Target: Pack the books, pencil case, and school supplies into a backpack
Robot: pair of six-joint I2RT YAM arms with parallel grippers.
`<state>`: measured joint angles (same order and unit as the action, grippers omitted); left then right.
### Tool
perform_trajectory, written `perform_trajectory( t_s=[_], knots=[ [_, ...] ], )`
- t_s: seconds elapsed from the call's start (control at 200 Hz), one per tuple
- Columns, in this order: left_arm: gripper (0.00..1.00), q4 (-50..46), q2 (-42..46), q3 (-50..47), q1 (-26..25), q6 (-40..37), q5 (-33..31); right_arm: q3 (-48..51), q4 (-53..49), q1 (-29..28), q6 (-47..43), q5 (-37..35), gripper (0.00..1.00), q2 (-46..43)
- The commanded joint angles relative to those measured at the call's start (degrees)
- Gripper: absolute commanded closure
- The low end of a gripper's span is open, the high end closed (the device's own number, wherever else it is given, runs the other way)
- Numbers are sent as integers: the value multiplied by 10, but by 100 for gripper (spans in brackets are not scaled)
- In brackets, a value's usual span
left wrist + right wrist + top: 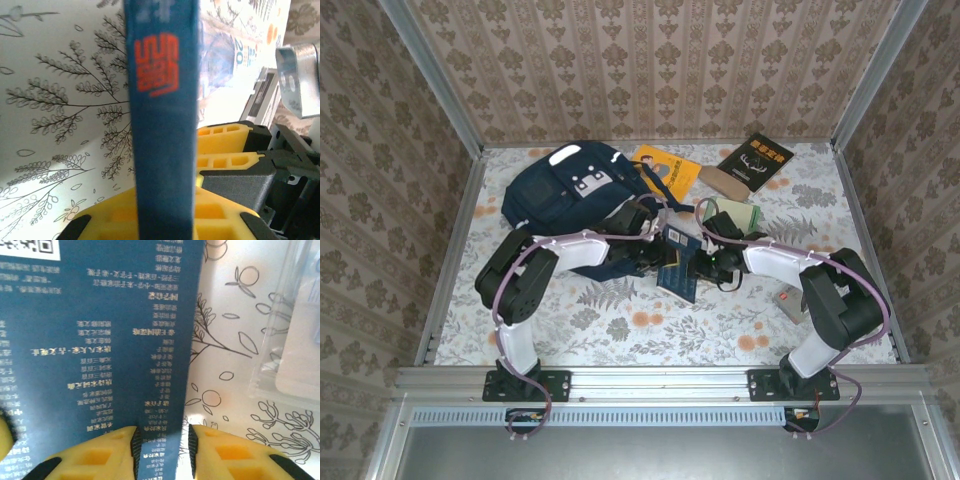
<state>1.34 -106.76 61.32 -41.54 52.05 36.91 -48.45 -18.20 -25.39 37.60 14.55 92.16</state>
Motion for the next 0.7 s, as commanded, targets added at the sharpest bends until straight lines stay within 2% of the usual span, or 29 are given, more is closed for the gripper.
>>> perform_trajectory(
  t_s=[0.0, 0.085, 0.21, 0.345, 0.51, 0.695],
  knots=[
    [100, 2, 37, 22, 10, -6, 18, -11, -1, 12, -2, 31, 59, -32],
    [100, 9, 52, 30, 21, -5, 27, -3, 24, 30, 10, 68, 50, -55],
    [100, 15, 66, 54, 37, -3, 50, 30, 125, 72, 63, 159, 36, -86],
    [100, 41, 73, 64, 50, 20, 78, 56, 241, 112, 121, 241, 28, -102],
    [100, 67, 83, 75, 58, 44, 101, 65, 391, 143, 204, 337, 27, -75],
    [100, 108, 83, 77, 62, 73, 131, 63, 485, 154, 255, 390, 31, -49]
  ],
)
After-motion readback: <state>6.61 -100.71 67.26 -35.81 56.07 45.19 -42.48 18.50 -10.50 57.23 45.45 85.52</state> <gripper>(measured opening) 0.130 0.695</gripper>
